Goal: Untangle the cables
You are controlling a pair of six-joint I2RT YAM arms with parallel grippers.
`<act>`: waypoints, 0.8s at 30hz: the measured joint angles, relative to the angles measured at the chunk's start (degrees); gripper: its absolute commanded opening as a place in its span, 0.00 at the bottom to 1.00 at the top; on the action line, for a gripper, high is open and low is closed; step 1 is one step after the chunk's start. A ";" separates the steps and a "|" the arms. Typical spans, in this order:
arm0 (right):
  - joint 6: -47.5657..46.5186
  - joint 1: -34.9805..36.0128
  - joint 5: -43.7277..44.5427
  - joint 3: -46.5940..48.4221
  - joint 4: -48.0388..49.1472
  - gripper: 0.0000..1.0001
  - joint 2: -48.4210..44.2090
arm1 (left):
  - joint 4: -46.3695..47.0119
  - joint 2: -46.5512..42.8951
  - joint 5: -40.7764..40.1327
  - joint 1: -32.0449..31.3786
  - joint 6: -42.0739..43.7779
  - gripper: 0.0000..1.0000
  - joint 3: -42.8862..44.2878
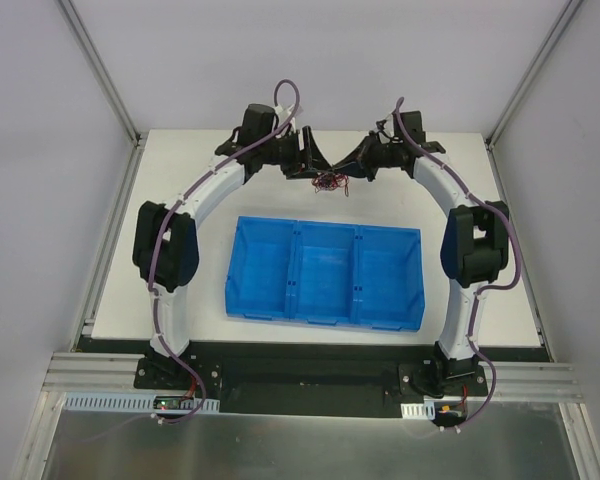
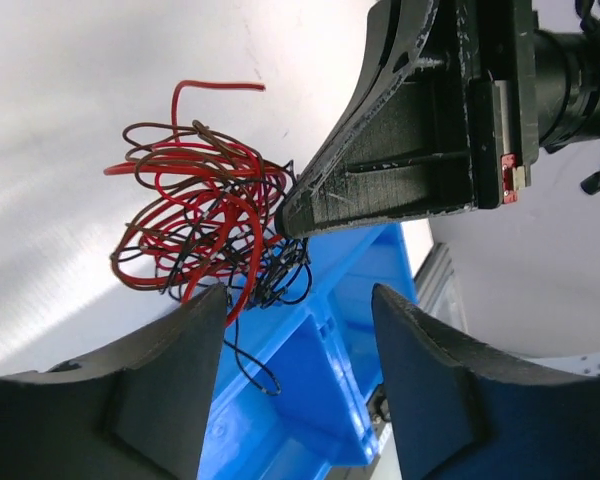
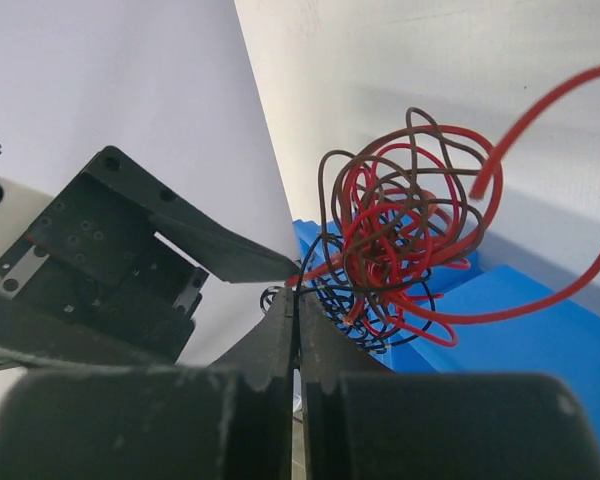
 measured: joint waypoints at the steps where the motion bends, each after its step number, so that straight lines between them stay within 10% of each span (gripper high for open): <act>1: 0.59 -0.07 -0.20 0.02 0.37 0.01 0.00 | 0.42 0.20 0.28 0.07 -0.79 0.45 0.00; 10: 1.92 -0.26 -0.42 1.55 0.92 0.05 0.00 | 2.34 3.89 1.42 1.11 -4.44 0.02 1.20; 24: -16.61 -0.63 18.69 22.05 -23.65 0.01 1.22 | 0.57 2.73 -2.99 1.92 -6.03 0.00 1.20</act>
